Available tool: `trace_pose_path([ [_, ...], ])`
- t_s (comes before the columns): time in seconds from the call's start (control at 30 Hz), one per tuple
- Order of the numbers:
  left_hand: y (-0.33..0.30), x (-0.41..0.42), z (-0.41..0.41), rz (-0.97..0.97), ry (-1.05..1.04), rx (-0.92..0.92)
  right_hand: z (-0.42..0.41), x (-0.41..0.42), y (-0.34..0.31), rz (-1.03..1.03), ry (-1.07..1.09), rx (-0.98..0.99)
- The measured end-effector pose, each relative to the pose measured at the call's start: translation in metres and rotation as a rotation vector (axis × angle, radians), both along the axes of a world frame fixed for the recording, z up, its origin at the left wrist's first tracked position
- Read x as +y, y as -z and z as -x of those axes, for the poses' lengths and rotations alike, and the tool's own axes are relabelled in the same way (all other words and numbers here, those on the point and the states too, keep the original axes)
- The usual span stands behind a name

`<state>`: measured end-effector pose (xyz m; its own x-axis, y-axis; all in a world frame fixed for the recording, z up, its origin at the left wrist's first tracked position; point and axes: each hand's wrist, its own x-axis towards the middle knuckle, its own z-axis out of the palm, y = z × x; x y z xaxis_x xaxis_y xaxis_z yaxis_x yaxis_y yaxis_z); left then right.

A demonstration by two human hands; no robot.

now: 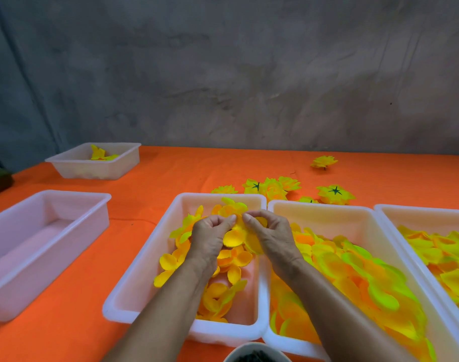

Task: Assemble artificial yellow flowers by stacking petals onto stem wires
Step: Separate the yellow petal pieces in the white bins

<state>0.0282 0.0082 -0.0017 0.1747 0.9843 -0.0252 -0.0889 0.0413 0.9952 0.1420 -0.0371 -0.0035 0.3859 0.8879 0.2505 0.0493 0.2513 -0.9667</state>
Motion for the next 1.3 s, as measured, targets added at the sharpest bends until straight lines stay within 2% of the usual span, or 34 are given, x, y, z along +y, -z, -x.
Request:
trace_pose_path([
  [0.1, 0.002, 0.005, 0.002, -0.199, -0.224, 0.129, -0.002, 0.001, 0.001, 0.018, -0.012, -0.063],
  [0.23, 0.003, 0.009, 0.004, -0.230, -0.340, 0.172, -0.002, -0.001, 0.001, 0.082, -0.014, -0.111],
  [0.3, 0.003, 0.009, 0.003, -0.177, -0.312, 0.127, -0.001, 0.000, 0.001, 0.041, -0.030, -0.102],
  [0.4, -0.002, 0.002, 0.002, -0.110, -0.151, 0.038, -0.001, 0.001, 0.001, 0.012, -0.006, -0.109],
  [0.53, -0.003, -0.006, 0.000, -0.266, 0.077, 0.129, 0.001, 0.003, 0.003, 0.016, 0.040, -0.182],
  [0.63, 0.000, -0.006, 0.001, -0.310, 0.052, 0.194, -0.003, 0.003, 0.002, 0.018, 0.123, -0.123],
  [0.9, -0.005, -0.010, 0.004, -0.180, 0.045, 0.050, -0.007, 0.001, 0.000, 0.041, 0.078, -0.169],
  [1.07, -0.013, -0.004, 0.008, 0.169, 0.198, -0.137, -0.012, -0.003, -0.004, 0.063, -0.088, 0.000],
  [1.13, -0.015, -0.002, 0.011, 0.236, 0.271, -0.207, -0.015, -0.006, -0.006, 0.080, -0.139, 0.045],
  [1.23, -0.012, -0.002, 0.008, 0.225, 0.268, -0.213, -0.014, -0.007, -0.006, 0.069, -0.116, 0.065],
  [1.3, -0.008, -0.004, 0.003, 0.097, 0.138, -0.137, -0.008, -0.004, -0.004, 0.045, -0.020, 0.002],
])
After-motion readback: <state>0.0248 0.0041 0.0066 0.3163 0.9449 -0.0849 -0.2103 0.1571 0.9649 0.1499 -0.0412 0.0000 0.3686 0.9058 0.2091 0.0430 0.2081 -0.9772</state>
